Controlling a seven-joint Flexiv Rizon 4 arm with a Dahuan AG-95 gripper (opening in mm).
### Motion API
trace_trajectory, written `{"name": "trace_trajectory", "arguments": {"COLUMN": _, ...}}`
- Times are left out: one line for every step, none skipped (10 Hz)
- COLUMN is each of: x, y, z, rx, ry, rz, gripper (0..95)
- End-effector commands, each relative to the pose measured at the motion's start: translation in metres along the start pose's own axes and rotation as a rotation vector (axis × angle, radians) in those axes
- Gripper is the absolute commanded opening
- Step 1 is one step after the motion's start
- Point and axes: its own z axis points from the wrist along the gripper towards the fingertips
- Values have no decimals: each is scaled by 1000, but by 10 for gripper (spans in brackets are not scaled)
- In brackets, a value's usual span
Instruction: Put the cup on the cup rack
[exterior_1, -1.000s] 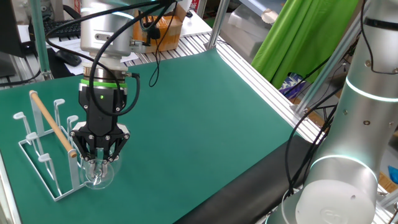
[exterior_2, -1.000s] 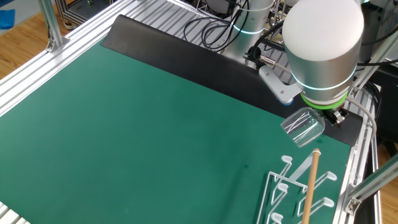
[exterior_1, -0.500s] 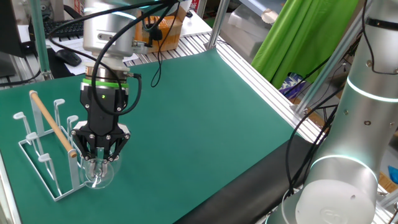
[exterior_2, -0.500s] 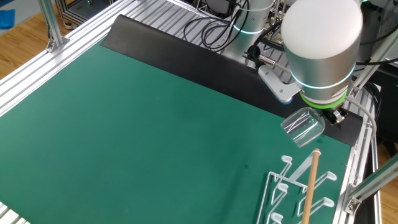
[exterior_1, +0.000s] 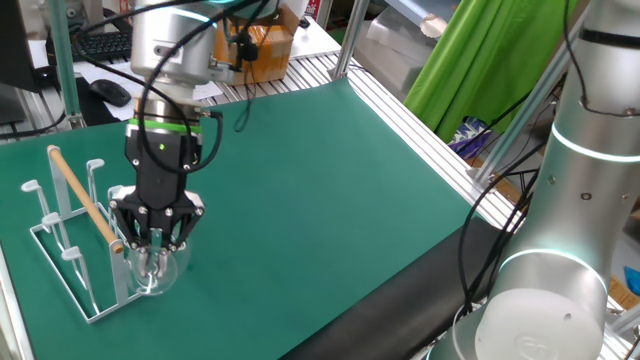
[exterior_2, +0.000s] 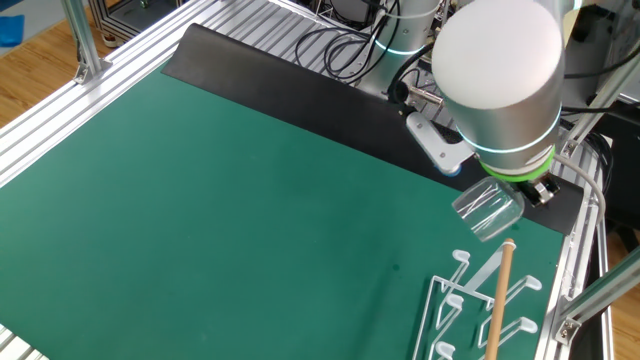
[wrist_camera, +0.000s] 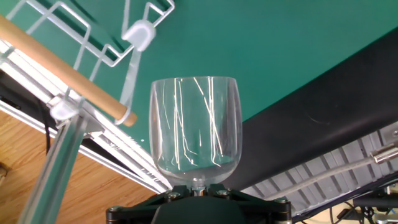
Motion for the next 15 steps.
{"name": "trace_trajectory", "arguments": {"x": -2, "y": 6, "z": -7, "rx": -4, "ry": 26, "rz": 4, "gripper": 0}}
{"name": "trace_trajectory", "arguments": {"x": -4, "y": 10, "z": -12, "rx": -4, "ry": 31, "rz": 5, "gripper": 0}}
{"name": "trace_trajectory", "arguments": {"x": -6, "y": 13, "z": -16, "rx": -1, "ry": 30, "rz": 8, "gripper": 0}}
{"name": "trace_trajectory", "arguments": {"x": -9, "y": 19, "z": -21, "rx": 0, "ry": 32, "rz": 9, "gripper": 0}}
{"name": "trace_trajectory", "arguments": {"x": -11, "y": 22, "z": -24, "rx": 5, "ry": 37, "rz": 11, "gripper": 0}}
{"name": "trace_trajectory", "arguments": {"x": -12, "y": 23, "z": -26, "rx": 22, "ry": 49, "rz": 8, "gripper": 0}}
{"name": "trace_trajectory", "arguments": {"x": -12, "y": 23, "z": -26, "rx": 22, "ry": 50, "rz": 9, "gripper": 0}}
{"name": "trace_trajectory", "arguments": {"x": -12, "y": 23, "z": -26, "rx": 23, "ry": 48, "rz": 8, "gripper": 0}}
{"name": "trace_trajectory", "arguments": {"x": -14, "y": 24, "z": -27, "rx": 23, "ry": 50, "rz": 2, "gripper": 0}}
{"name": "trace_trajectory", "arguments": {"x": -16, "y": 26, "z": -27, "rx": 23, "ry": 51, "rz": -5, "gripper": 0}}
{"name": "trace_trajectory", "arguments": {"x": -19, "y": 28, "z": -28, "rx": 27, "ry": 57, "rz": -11, "gripper": 0}}
{"name": "trace_trajectory", "arguments": {"x": -23, "y": 33, "z": -29, "rx": 35, "ry": 67, "rz": -11, "gripper": 0}}
{"name": "trace_trajectory", "arguments": {"x": -25, "y": 35, "z": -30, "rx": 37, "ry": 69, "rz": -9, "gripper": 0}}
{"name": "trace_trajectory", "arguments": {"x": -28, "y": 37, "z": -30, "rx": 38, "ry": 72, "rz": -12, "gripper": 0}}
{"name": "trace_trajectory", "arguments": {"x": -31, "y": 38, "z": -30, "rx": 38, "ry": 76, "rz": -15, "gripper": 0}}
